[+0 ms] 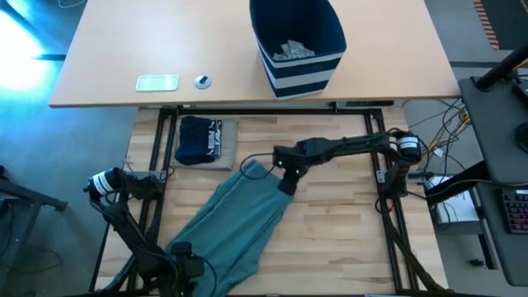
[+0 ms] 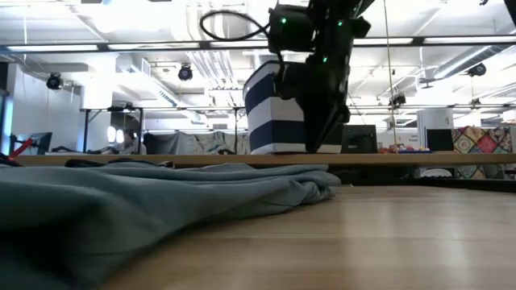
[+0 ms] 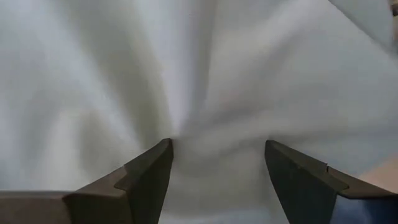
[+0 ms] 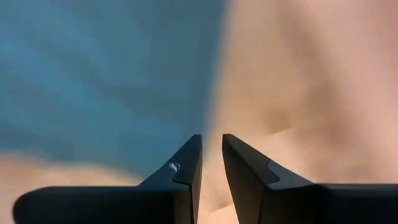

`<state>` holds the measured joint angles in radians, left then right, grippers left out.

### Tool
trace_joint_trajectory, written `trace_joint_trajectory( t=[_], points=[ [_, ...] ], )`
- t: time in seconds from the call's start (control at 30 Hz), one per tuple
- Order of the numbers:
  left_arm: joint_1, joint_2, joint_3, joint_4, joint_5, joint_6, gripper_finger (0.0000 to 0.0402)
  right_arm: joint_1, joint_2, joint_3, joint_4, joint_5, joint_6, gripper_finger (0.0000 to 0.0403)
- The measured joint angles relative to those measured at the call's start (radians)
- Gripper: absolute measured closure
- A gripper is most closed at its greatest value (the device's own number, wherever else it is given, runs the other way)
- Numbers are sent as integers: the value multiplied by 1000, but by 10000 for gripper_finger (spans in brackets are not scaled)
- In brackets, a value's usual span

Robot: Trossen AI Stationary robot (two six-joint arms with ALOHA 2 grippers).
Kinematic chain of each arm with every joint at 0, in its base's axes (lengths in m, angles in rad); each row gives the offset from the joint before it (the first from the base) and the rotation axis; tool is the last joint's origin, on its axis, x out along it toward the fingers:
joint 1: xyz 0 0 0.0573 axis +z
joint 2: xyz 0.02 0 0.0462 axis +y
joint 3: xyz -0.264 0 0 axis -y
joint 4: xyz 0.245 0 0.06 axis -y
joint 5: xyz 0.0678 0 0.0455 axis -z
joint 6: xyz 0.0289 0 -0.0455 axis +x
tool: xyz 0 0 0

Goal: Fold Laundry from Bin
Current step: Fold the gray pants

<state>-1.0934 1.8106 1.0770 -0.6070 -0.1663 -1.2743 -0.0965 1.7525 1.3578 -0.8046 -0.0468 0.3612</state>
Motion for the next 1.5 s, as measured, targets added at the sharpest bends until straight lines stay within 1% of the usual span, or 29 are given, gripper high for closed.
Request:
trace_joint_trajectory(
  t=[0.1, 0.17, 0.23, 0.27, 0.37, 0.4, 0.47, 0.53, 0.6, 0.77, 0.87, 0.93, 1.0, 1.07, 1.13, 1.2, 1.27, 1.33, 1.4, 1.5],
  points=[
    [1, -24, 27, -54, -31, -36, 157, 46, -2, -17, 1, -139, 54, 347],
    [1, -33, 52, -66, -64, -43, 157, 81, 11, -28, 24, -205, 99, 350],
    [3, -26, 58, -70, -71, -40, 157, 108, 27, -30, 68, -246, 126, 352],
    [3, -20, 58, -73, -71, -38, 157, 121, 39, -31, 88, -250, 130, 353],
    [2, -3, 57, -70, -72, -37, 157, 139, 82, -31, 146, -211, 103, 357],
    [1, 6, 57, -68, -69, -37, 157, 137, 103, -30, 144, -177, 90, 359],
    [-1, 30, 54, -66, -41, -38, 157, 110, 137, -26, 129, -72, 64, 363],
    [-5, 50, 55, -62, -29, -37, 157, 71, 146, -17, 131, 17, 37, 368],
    [-10, 68, 58, -58, -22, -40, 157, 27, 138, -6, 137, 67, 7, 373],
    [-15, 86, 58, -60, -18, -75, 157, -52, 137, 12, 128, 82, -59, 385],
    [-13, 72, 59, -72, 2, -113, 157, -60, 133, 25, 131, 71, -68, 391],
    [-7, 55, 74, -107, 27, -132, 157, -52, 124, 27, 123, 42, -79, 393],
    [2, 38, 100, -172, 42, -134, 157, -28, 107, 27, 116, 7, -81, 393],
    [18, -1, 141, -228, 18, -128, 157, 14, 85, 26, 116, 0, -88, 393],
    [37, -39, 174, -249, -13, -102, 157, 73, 70, 20, 145, 25, -132, 391],
    [57, -62, 175, -275, -28, -69, 157, 146, 67, 19, 211, 61, -195, 386],
    [78, -82, 174, -284, -32, -40, 157, 228, 67, 19, 310, 81, -221, 381],
    [99, -109, 159, -299, -35, -6, 157, 304, 78, 18, 464, 83, -222, 375],
    [119, -122, 129, -296, -29, 32, 157, 368, 101, 20, 622, 111, -176, 372],
    [160, -145, 76, -287, -4, 106, 157, 420, 172, 19, 788, 149, -70, 370]
  ],
)
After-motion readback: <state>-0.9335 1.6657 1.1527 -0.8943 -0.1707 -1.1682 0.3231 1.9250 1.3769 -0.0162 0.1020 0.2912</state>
